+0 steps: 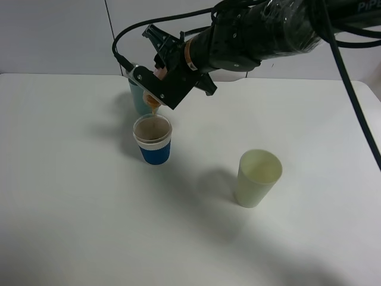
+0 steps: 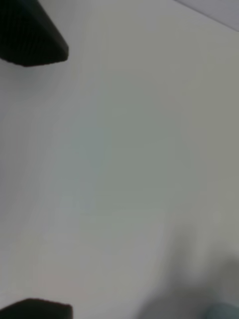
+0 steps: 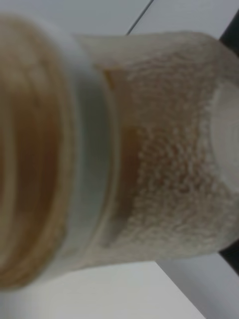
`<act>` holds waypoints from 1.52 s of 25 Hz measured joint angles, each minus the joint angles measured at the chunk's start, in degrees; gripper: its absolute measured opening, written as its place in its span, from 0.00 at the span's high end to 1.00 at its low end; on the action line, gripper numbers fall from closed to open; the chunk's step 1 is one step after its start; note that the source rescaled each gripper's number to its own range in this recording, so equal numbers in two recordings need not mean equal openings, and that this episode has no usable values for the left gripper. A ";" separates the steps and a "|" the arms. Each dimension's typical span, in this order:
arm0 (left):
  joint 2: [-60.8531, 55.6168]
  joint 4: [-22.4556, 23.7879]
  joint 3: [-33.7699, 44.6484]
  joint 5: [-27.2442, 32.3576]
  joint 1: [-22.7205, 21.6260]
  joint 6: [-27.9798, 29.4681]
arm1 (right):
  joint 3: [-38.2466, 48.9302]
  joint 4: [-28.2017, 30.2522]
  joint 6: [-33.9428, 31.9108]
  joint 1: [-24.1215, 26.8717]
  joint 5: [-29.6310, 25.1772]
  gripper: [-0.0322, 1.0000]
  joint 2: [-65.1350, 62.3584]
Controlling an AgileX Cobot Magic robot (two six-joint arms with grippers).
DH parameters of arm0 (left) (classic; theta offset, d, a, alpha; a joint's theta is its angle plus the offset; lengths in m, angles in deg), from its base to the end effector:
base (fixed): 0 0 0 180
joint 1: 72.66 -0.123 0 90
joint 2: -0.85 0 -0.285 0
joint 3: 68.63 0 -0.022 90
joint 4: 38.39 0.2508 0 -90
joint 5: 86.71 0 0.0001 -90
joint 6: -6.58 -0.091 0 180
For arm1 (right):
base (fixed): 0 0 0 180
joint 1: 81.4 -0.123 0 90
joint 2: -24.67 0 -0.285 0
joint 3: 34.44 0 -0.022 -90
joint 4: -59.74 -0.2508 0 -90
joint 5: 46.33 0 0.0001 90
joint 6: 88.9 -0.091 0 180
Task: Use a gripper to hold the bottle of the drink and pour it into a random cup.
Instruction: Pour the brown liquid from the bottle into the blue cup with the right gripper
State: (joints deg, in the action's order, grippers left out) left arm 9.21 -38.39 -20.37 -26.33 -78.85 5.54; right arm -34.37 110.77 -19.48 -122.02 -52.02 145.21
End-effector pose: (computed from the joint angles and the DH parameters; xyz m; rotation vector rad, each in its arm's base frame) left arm -0.0036 -0.0004 0.2794 -0.0918 2.0409 0.0789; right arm 0.3438 0.2856 0.2087 -2.2621 0.4276 -0.8491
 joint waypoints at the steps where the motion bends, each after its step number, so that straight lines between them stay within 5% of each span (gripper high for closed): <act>1: 0.00 0.00 0.00 0.00 0.00 0.00 | 0.00 0.06 0.11 0.00 0.00 0.94 0.00; 38: 0.00 0.00 0.00 0.00 0.00 0.00 | 0.00 0.06 5.70 -0.15 -0.72 0.94 0.00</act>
State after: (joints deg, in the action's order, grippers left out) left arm 9.21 -38.39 -20.37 -26.33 -78.85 5.54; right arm -34.37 110.83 -13.78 -122.17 -52.74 145.21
